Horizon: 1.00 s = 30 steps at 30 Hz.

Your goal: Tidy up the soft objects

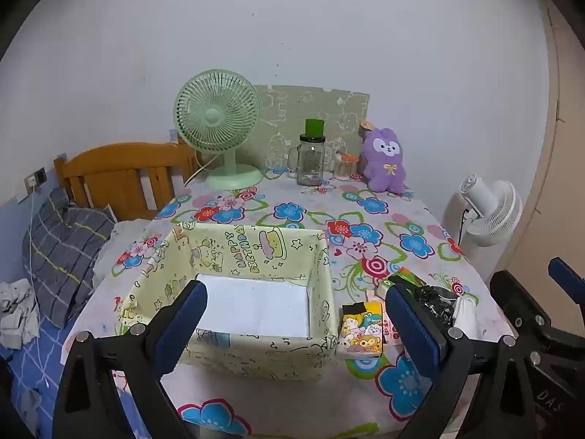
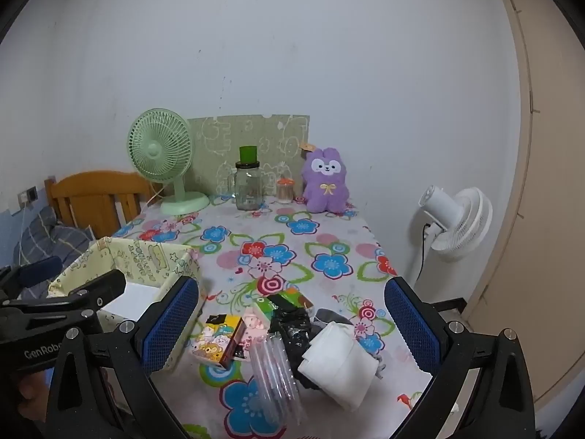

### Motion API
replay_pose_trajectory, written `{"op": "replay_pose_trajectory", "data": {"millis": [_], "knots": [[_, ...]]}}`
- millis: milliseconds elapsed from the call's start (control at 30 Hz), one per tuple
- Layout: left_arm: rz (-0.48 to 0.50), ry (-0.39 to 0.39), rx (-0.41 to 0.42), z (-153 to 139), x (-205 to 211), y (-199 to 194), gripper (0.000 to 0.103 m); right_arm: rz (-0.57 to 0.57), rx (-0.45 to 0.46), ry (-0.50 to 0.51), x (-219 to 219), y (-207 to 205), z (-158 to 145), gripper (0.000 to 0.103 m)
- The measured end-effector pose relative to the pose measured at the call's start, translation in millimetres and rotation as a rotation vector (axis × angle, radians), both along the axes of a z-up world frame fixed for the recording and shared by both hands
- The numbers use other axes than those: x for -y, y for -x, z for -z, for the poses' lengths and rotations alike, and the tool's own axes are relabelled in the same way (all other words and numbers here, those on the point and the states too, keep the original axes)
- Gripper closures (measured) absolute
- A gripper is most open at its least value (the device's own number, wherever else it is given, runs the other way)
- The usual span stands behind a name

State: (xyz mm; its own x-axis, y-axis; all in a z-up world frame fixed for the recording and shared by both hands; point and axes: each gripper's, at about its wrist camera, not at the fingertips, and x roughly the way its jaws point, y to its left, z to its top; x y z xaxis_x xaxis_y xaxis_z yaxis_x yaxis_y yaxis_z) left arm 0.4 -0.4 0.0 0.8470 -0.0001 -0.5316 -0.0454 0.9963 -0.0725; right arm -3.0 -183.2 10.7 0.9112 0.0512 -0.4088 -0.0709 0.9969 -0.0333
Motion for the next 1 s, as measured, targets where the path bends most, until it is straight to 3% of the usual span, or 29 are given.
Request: {"op": "replay_pose_trajectory", "data": {"millis": [267, 567, 1000], "knots": [[0.006, 0.001, -0.016, -3.3, -1.8, -3.1, 0.004, -0.005, -0.024, -0.029, 3.4, -1.2, 1.2, 0.000], [0.015, -0.051, -0.006, 3.1, 13.7, -4.5, 0.004, 0.001, -0.048, -0.075, 15.0, -5.5, 7.9, 0.000], [0.016, -0.055, 0.005, 8.3, 17.0, -1.7, 0.004, 0.004, -0.050, -0.077, 16.5, -7.2, 6.8, 0.000]]}}
